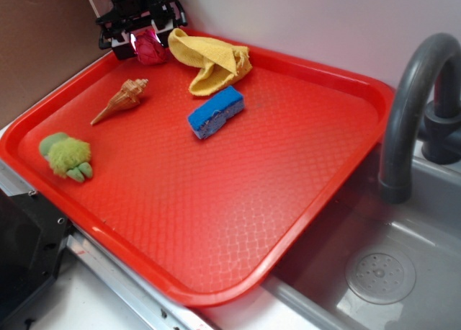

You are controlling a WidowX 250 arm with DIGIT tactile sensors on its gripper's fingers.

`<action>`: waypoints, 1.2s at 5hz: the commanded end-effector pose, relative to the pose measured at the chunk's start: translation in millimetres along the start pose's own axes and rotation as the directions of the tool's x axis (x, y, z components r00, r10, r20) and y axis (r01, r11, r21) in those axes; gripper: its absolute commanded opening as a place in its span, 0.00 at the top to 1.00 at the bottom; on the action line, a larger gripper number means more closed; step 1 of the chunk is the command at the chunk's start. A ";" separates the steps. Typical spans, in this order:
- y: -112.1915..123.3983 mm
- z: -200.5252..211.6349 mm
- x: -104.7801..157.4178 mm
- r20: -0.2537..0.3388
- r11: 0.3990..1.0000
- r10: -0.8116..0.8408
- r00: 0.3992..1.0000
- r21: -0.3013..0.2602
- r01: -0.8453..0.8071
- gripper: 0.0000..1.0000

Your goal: Grab the red paper.

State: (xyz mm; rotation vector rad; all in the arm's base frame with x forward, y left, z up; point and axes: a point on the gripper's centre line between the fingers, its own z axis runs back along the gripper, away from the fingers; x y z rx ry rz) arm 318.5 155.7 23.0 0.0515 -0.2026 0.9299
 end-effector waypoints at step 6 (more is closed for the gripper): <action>8.3 213.2 -103.5 -0.093 0.866 -0.484 0.870 -0.196 0.460 1.00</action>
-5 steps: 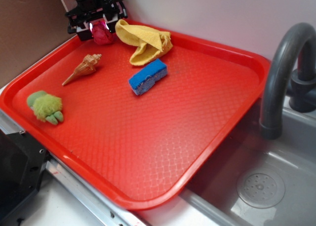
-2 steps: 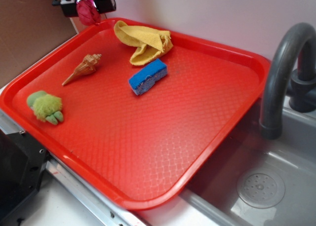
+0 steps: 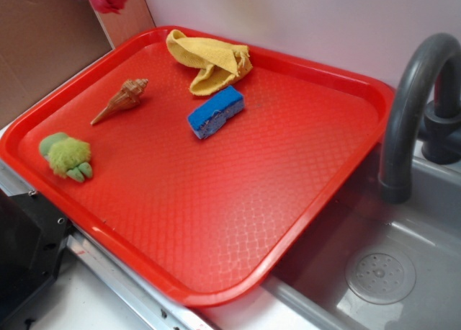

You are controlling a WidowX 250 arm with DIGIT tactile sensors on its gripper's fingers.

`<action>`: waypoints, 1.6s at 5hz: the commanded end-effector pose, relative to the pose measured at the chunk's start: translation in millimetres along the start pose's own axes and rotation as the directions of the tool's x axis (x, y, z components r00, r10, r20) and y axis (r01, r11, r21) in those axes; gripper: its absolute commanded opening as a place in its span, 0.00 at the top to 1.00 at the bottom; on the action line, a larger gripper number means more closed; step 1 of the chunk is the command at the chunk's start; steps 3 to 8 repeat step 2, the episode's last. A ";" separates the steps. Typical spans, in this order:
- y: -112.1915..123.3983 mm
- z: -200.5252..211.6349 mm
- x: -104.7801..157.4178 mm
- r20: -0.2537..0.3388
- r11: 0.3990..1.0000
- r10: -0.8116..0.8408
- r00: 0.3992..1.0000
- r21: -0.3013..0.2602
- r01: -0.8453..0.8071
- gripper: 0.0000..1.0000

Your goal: Grab the red paper.

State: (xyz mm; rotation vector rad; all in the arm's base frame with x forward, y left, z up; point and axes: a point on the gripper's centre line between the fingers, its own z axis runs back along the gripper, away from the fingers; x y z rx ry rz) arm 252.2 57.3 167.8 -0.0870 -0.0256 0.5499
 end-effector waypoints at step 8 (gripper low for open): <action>20.8 46.5 -47.2 0.092 0.996 -0.075 0.993 -0.037 0.079 1.00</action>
